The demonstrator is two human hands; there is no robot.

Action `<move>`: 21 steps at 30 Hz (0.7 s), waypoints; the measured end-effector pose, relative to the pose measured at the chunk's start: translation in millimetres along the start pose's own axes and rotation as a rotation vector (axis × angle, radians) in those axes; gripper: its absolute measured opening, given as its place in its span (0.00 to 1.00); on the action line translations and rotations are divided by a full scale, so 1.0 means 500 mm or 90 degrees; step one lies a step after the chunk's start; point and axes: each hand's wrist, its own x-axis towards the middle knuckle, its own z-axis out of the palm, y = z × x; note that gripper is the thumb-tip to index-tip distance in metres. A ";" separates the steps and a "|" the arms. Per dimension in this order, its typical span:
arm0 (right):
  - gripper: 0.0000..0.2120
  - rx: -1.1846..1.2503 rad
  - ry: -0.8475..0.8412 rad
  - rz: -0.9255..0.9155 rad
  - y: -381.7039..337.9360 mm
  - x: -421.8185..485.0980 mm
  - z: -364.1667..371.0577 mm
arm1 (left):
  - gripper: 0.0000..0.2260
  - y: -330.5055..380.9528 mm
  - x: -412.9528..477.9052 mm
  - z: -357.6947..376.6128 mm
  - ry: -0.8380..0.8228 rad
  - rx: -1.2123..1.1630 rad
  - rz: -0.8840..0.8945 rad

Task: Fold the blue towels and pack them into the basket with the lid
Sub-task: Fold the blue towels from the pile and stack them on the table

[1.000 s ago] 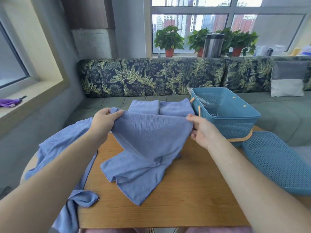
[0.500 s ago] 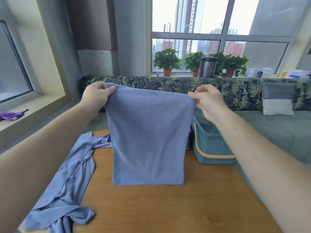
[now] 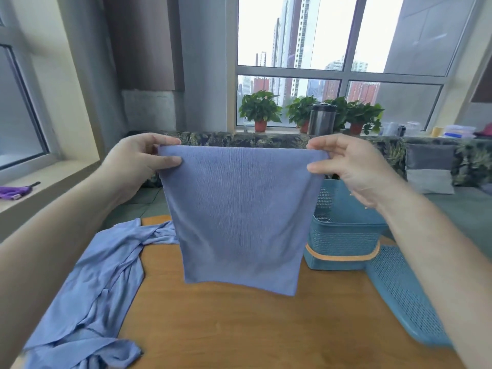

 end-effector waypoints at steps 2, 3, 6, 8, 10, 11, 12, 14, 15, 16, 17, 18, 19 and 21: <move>0.16 -0.157 0.013 0.004 0.027 0.008 0.010 | 0.16 -0.026 0.015 0.017 0.032 0.153 0.007; 0.13 -0.228 0.015 0.005 0.044 0.014 0.016 | 0.12 -0.038 0.020 0.029 0.049 0.227 0.014; 0.06 -0.360 -0.001 0.036 0.106 0.031 0.032 | 0.04 -0.073 0.028 0.054 0.046 0.341 0.031; 0.08 -0.384 -0.010 0.064 0.154 0.041 0.042 | 0.07 -0.104 0.035 0.060 0.022 0.394 0.062; 0.08 -0.390 0.001 0.073 0.189 0.051 0.053 | 0.07 -0.126 0.046 0.066 0.022 0.406 0.050; 0.07 -0.383 0.018 0.076 0.195 0.059 0.060 | 0.07 -0.130 0.056 0.068 0.036 0.391 0.029; 0.07 -0.359 0.041 0.082 0.192 0.066 0.066 | 0.06 -0.129 0.065 0.072 0.050 0.354 0.007; 0.06 -0.268 0.083 0.076 0.178 0.086 0.075 | 0.05 -0.117 0.089 0.073 0.072 0.246 -0.023; 0.06 -0.222 0.099 0.063 0.169 0.093 0.077 | 0.04 -0.108 0.099 0.070 0.078 0.184 -0.025; 0.06 -0.191 0.107 0.046 0.161 0.098 0.078 | 0.03 -0.101 0.107 0.065 0.081 0.131 -0.020; 0.06 -0.174 0.106 0.030 0.157 0.100 0.076 | 0.03 -0.096 0.108 0.062 0.080 0.100 -0.009; 0.06 -0.169 0.098 0.019 0.155 0.097 0.074 | 0.02 -0.096 0.104 0.061 0.078 0.086 0.002; 0.06 -0.168 0.086 0.015 0.157 0.088 0.072 | 0.02 -0.098 0.093 0.062 0.072 0.081 0.012; 0.06 -0.169 0.050 0.028 0.178 0.058 0.069 | 0.01 -0.123 0.059 0.066 0.057 0.074 0.010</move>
